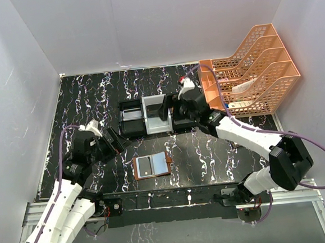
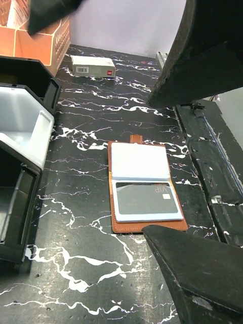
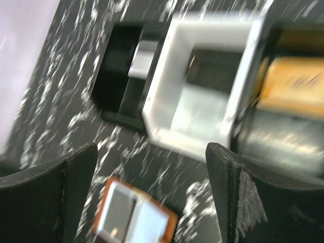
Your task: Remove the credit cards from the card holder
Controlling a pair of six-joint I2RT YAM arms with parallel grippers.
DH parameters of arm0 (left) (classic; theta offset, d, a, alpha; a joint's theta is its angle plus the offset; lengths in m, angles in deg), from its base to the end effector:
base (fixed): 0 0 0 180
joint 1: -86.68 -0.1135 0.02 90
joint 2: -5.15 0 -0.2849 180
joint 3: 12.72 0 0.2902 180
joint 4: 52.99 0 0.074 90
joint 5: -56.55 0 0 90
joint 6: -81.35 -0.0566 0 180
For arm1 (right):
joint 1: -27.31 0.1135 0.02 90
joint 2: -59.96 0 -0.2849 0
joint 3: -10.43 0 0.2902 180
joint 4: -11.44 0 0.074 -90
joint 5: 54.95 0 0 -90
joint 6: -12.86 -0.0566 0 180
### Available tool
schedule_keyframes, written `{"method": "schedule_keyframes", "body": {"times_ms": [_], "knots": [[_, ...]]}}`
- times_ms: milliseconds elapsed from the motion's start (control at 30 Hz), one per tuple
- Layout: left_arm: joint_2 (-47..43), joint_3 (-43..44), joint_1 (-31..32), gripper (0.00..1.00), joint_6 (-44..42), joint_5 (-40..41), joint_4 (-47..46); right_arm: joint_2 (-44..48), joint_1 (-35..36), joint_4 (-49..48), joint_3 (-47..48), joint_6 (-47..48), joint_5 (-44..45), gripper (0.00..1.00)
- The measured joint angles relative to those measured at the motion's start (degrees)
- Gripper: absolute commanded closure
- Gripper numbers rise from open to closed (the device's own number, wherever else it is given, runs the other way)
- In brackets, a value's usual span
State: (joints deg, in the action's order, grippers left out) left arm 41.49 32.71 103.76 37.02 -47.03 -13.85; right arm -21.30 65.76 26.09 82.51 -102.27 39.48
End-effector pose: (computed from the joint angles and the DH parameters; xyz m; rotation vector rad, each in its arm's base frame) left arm 0.1765 -0.0681 0.2636 -0.3980 2.1757 -0.8869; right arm 0.3023 0.2344 0.2961 -0.1857 2.0342 0.6337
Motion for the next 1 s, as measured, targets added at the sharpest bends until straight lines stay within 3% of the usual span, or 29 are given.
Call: {"method": "schedule_keyframes", "body": {"times_ms": [67,167,300,500,767,1000], "knots": [[0.4,-0.7,0.0,0.01,0.3,-0.5,-0.7,0.9,0.0,-1.4,-5.2,-8.0,-6.3,0.27],[1.4,-1.9,0.0,0.01,0.5,-1.6,-1.5,-1.5,1.0,-3.5,-11.6,-18.7,-14.8,0.29],[2.9,-2.3,0.0,0.03,0.6,-2.7,-1.9,-5.8,7.2,-3.1,-14.7,-26.7,-18.2,0.34],[3.0,-2.6,0.0,0.15,0.7,-3.6,-2.0,-6.4,14.4,-5.2,-14.6,-32.9,-19.0,0.47],[3.5,-5.5,0.0,0.23,1.5,-5.7,-3.4,-12.8,15.7,-8.3,-14.6,-38.6,-20.9,0.56],[7.5,-5.6,0.0,0.40,0.8,-8.6,-4.6,-15.8,15.8,-10.5,-14.6,-40.4,-22.2,0.67]]}}
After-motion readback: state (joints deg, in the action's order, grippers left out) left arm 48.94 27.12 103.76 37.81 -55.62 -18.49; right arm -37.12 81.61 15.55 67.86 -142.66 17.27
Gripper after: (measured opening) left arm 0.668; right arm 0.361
